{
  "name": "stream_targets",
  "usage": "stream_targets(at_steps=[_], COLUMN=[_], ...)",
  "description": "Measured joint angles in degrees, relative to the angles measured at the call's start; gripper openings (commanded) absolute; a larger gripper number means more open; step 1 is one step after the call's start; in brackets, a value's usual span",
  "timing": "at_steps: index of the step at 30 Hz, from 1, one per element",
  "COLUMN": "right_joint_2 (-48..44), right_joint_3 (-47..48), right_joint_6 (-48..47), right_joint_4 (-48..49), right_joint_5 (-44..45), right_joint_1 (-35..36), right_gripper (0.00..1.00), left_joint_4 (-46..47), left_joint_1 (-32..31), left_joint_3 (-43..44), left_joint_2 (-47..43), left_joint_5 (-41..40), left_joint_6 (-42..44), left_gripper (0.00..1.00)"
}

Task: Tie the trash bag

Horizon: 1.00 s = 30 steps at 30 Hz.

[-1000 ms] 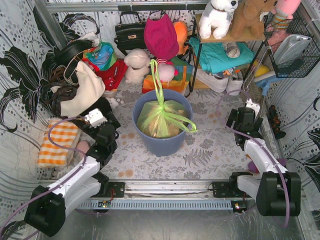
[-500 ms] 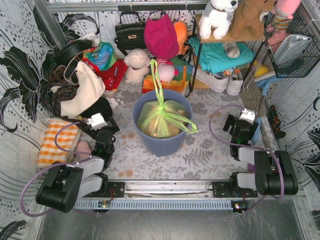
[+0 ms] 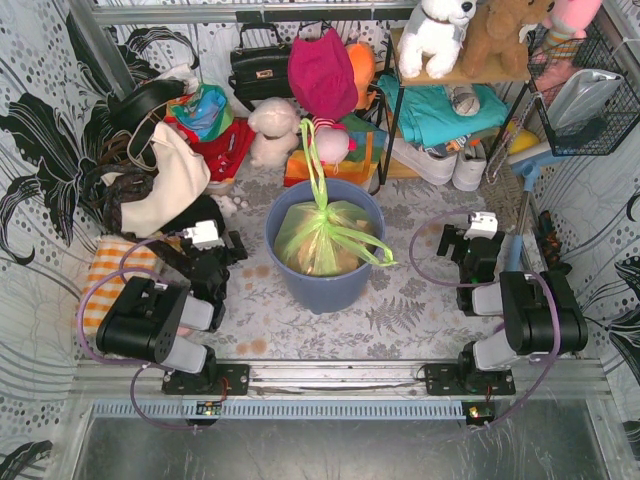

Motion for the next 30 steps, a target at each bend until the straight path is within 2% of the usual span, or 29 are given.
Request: stream_targets(at_steps=[8,30], right_joint_2=[2.93,2.97], right_joint_3=[-1.46,-1.51], right_joint_6=[-1.68,-1.88], right_joint_4=[7.50,10.03], right_joint_5=[-1.25,-1.25], right_joint_1=[0.00,0.00], right_gripper=[0.97,0.97], left_joint_4=[-1.79,-2.71], left_joint_1=[3.93,3.91], left_joint_3=[4.28,4.31], left_joint_2=[1.66,1.68], left_joint_5=[6.29,7.52], left_joint_6=[-0.52,-1.05], left_gripper=[0.98,0.98])
